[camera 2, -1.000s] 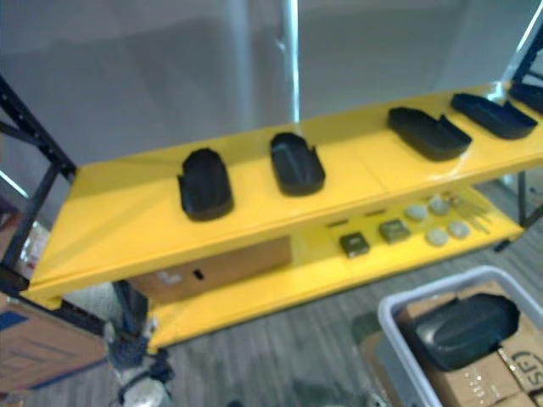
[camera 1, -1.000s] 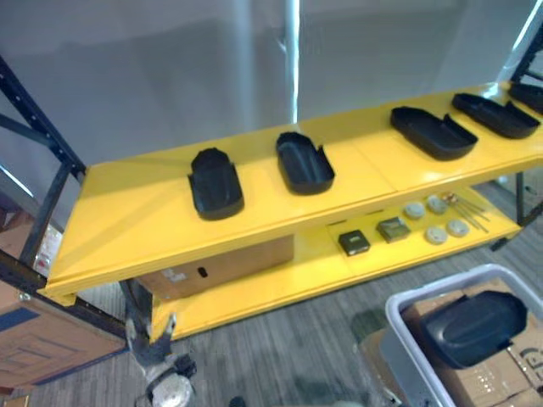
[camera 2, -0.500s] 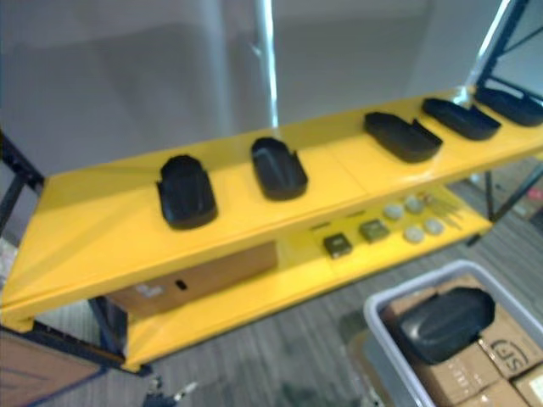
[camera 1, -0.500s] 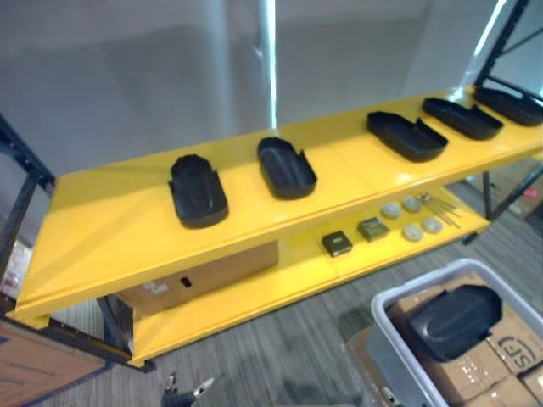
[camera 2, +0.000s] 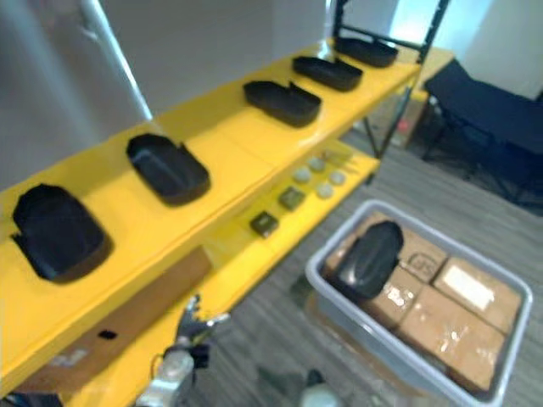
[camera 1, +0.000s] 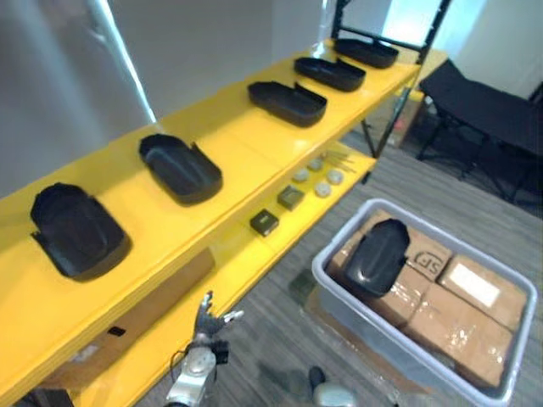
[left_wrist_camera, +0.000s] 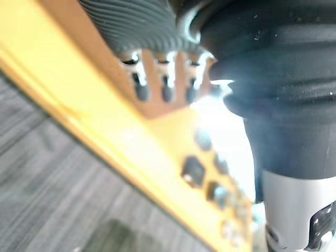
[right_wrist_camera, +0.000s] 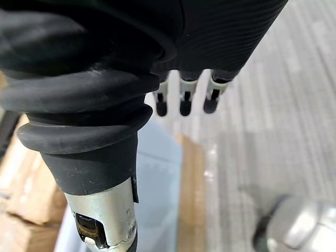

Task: Walk over and take plastic housings, then place them on the shelf

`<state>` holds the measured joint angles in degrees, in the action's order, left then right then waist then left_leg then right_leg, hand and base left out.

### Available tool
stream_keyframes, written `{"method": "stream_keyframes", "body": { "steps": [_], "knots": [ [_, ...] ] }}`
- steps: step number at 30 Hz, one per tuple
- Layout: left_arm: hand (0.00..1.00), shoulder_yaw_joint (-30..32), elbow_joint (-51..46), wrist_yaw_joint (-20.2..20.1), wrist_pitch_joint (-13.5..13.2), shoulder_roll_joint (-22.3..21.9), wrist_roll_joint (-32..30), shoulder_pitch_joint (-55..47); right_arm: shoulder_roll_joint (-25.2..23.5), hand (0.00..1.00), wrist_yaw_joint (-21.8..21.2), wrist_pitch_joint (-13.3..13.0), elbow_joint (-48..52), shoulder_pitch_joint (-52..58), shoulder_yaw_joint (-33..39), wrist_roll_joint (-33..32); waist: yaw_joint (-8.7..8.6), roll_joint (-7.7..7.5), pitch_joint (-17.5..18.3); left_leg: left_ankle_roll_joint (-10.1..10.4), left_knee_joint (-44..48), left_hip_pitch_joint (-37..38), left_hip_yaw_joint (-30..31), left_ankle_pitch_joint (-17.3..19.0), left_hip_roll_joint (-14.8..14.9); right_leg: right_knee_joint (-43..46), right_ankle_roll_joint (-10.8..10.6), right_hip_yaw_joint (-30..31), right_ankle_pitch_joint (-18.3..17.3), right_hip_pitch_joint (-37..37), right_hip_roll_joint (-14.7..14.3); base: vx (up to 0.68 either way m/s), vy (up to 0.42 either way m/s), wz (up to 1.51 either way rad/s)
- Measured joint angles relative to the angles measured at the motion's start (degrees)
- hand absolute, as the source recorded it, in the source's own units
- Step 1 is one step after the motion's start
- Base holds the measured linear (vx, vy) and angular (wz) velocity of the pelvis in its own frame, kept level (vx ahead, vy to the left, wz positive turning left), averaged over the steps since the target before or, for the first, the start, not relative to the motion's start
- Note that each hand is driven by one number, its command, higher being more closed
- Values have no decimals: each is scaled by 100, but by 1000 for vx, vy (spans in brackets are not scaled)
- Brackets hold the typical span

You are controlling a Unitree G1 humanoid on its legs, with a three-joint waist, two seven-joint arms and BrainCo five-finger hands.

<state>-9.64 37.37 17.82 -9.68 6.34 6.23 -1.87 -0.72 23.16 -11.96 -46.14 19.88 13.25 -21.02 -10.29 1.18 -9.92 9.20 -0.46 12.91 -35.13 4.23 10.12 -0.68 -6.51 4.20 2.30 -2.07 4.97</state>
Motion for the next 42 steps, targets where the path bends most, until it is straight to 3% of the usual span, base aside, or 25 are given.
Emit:
{"method": "stream_keyframes", "body": {
  "steps": [4, 5, 6, 8, 9, 11, 12, 14, 16, 18, 22, 25, 26, 27, 28, 29, 30, 32, 33, 34, 36, 39, 42],
  "knots": [
    [0, -6, 1, 1, 174, -22, 3, -292, 47, 0, 37, -39, 26, -156, -101, 214, 32, -13, 2, 26, 132, -79, 107, 38, 44, -68, 2, -84, -2, 1, -13, -31, -44, 0],
    [0, 51, 8, 7, 208, -15, 2, -449, 48, 0, 37, -68, 19, -268, -135, 214, 72, -86, -21, -38, 476, -222, 528, 114, 71, -96, 2, 18, 2, 28, -2, -35, -32, -44],
    [0, 195, 8, 74, 207, -45, 3, -596, 80, 0, 37, -113, 18, -397, -189, 228, 216, -141, -37, -248, 1035, -465, 1155, 288, 126, -50, 10, 261, 22, 127, -14, -35, -18, -68],
    [0, 366, 7, 246, 195, -119, 23, -825, 188, 0, 9, -175, 14, -564, -268, 332, 391, -153, -48, -510, 1825, -826, 1882, 503, 146, -13, 44, 598, 62, 237, -48, -22, 36, -96],
    [0, 483, 9, 384, 163, -209, 68, -1046, 328, 0, -43, -204, 9, -696, -319, 388, 507, -125, -62, -657, 2409, -1118, 2499, 825, 115, 2, 47, 859, 98, 327, -118, -26, 104, -98],
    [0, 495, 34, 447, 64, -309, 70, -1265, 505, 0, -79, -259, 20, -781, -322, 382, 629, 162, 21, -562, 2276, -962, 2942, 1246, 131, -5, -15, 1087, 155, 422, -304, -47, 215, -83],
    [0, 498, 40, 449, -30, -320, 67, -1278, 597, 0, -80, -314, 69, -791, -316, 381, 623, 235, 41, -407, 1974, -825, 2921, 1371, 109, -5, -99, 1118, 207, 491, -313, -51, 217, -44],
    [0, 518, 38, 452, -263, -276, 57, -1172, 552, 0, -84, -305, 73, -802, -316, 380, 628, 234, 38, -198, 1594, -786, 2850, 1505, 33, 12, -248, 1122, 310, 637, -229, -72, 166, -1],
    [0, 623, 29, 454, -448, -238, 51, -1092, 394, 0, -83, -278, 78, -833, -321, 356, 644, 63, -39, -197, 1591, -791, 2762, 1490, -96, 12, -255, 1032, 406, 683, -122, -107, 125, -19],
    [0, 654, 14, 456, -509, -235, 36, -1114, 352, 0, -75, -280, 134, -740, -322, 192, 630, 10, -14, -200, 1560, -708, 2641, 1489, -161, 19, -242, 1017, 437, 694, -64, -53, 91, -31],
    [0, 569, -405, 377, -465, -278, -44, -957, 392, 0, -75, -367, 530, -510, -505, 135, 522, 40, -57, -240, 1494, -495, 2468, 1466, -292, 248, -229, 1055, 471, 821, -17, -5, 43, -30],
    [0, 500, -773, 402, -369, -309, -54, -748, 372, 0, -100, -461, 911, -413, -821, 149, 477, 53, -314, -342, 1536, -165, 1905, 1522, -236, 522, 103, 504, 784, 857, -152, -142, 22, -90],
    [0, 510, -959, 471, -318, -311, -29, -705, 334, 0, -158, -459, 1054, -389, -914, 163, 504, 109, -302, -398, 1617, -159, 1588, 1531, -133, 227, 392, 173, 1282, 855, -220, -279, -24, -119],
    [0, 550, -1116, 576, -292, -331, 16, -699, 291, 0, -220, -451, 1145, -454, -990, 164, 541, 152, -319, -458, 1601, -200, 1278, 1483, -50, 189, 711, -290, 1265, 916, -200, -277, -37, -114],
    [0, 603, -1115, 625, -276, -341, 21, -675, 282, 0, -232, -441, 1147, -462, -1001, 164, 540, 135, -349, -467, 1609, -201, 1180, 1452, -36, 624, 727, -649, 929, 1004, -135, -184, -49, -91],
    [0, 669, -1078, 714, -243, -351, 48, -671, 285, 0, -219, -427, 1140, -414, -981, 163, 543, 157, -367, -453, 1610, -207, 1055, 1400, 55, 1592, 768, -1157, 253, 1153, 27, -122, -38, -53],
    [0, 690, -996, 805, -233, -350, 70, -733, 284, 0, -181, -428, 1089, -315, -970, 165, 547, 190, -359, -401, 1619, -206, 1022, 1349, 187, 2391, 762, -1403, -205, 1165, 221, -79, -47, -40],
    [0, 737, -775, 838, -230, -331, 72, -890, 269, 0, -124, -441, 881, -268, -954, 136, 629, 167, -342, -292, 1607, -199, 949, 1264, 322, 3032, 697, -1513, -514, 991, 584, -10, -126, -31],
    [0, 853, -582, 841, -230, -307, 72, -990, 262, 0, -53, -453, 694, -275, -951, 134, 674, 53, -287, -208, 1602, -229, 914, 1214, 305, 3044, 522, -1510, -588, 876, 852, 24, -186, -37],
    [0, 926, -461, 842, -231, -250, 78, -1074, 239, 0, -41, -453, 591, -298, -938, 117, 675, -33, -240, -166, 1599, -281, 919, 1185, 247, 2881, 317, -1517, -611, 895, 850, 15, -209, -48],
    [0, 975, 107, 835, -231, -354, 303, -1197, 249, 0, 55, -564, 312, -453, -791, 20, 802, 85, -145, -344, 1157, -410, 1065, 992, 145, 2108, 302, -1641, -587, 860, 549, -36, -175, -65],
    [0, 1129, 366, 836, -250, -517, 531, -1380, 236, 0, 108, -566, 91, -550, -513, -12, 805, 149, -150, -142, 889, -382, 944, 734, 165, 1274, 90, -1644, -430, 681, 321, -66, -146, -48],
    [0, 1128, 412, 839, -303, -594, 636, -1371, 213, 0, 155, -554, 58, -378, -462, 131, 790, 133, -143, -27, 901, -404, 898, 668, 307, 441, 139, -1665, 42, 351, 77, -86, -66, -16]
  ]
}}
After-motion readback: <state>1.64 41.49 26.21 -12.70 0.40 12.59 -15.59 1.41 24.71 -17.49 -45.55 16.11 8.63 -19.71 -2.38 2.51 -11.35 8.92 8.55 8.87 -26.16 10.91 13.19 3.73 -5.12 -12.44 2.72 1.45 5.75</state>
